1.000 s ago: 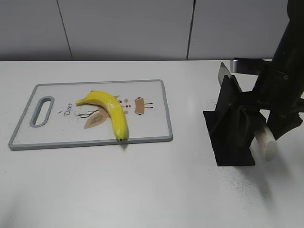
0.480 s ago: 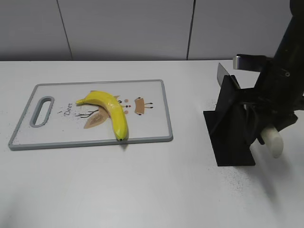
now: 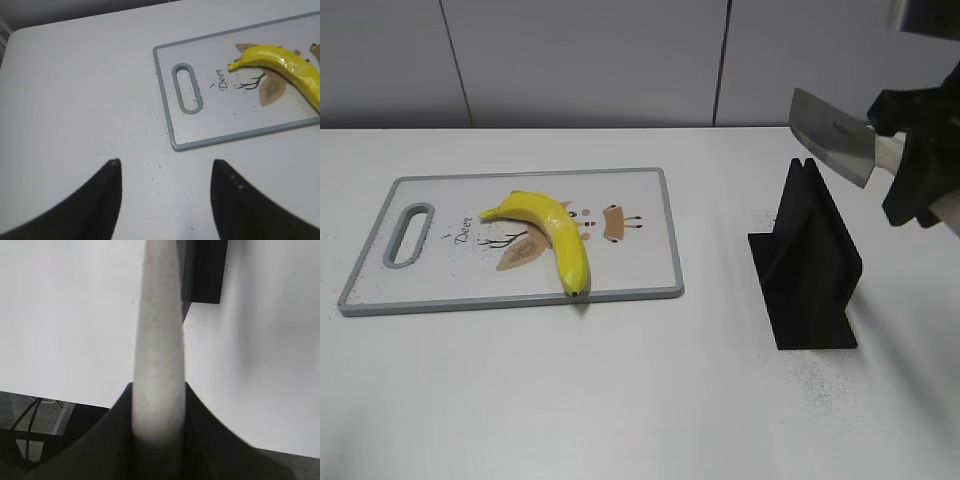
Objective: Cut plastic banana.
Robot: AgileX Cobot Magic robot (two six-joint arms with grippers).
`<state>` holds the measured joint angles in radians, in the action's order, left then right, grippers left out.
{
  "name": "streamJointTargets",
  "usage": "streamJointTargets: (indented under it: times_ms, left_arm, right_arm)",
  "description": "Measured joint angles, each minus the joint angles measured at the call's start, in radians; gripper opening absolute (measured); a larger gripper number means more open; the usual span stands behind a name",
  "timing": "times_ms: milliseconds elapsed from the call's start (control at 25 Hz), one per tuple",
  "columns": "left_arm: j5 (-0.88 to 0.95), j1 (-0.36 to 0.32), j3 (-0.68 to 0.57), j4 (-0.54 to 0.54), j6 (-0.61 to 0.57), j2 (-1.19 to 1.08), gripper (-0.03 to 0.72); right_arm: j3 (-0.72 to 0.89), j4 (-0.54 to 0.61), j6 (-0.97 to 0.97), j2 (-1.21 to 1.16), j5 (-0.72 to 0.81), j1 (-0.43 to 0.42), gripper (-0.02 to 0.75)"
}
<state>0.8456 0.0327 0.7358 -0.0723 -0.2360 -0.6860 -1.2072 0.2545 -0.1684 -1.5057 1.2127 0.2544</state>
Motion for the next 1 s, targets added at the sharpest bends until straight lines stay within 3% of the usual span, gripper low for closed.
streamJointTargets:
  times_ms: [720,1000]
  left_arm:
    - [-0.003,0.000,0.000,0.019,-0.024,0.000,0.550]
    - [0.027,0.000,0.102,-0.011,-0.213,-0.098,0.550]
  right_arm:
    - [-0.249,-0.031,0.017,0.138,0.013,0.000,0.190]
    - [-0.278,-0.056,0.435,0.091,0.016,0.000,0.190]
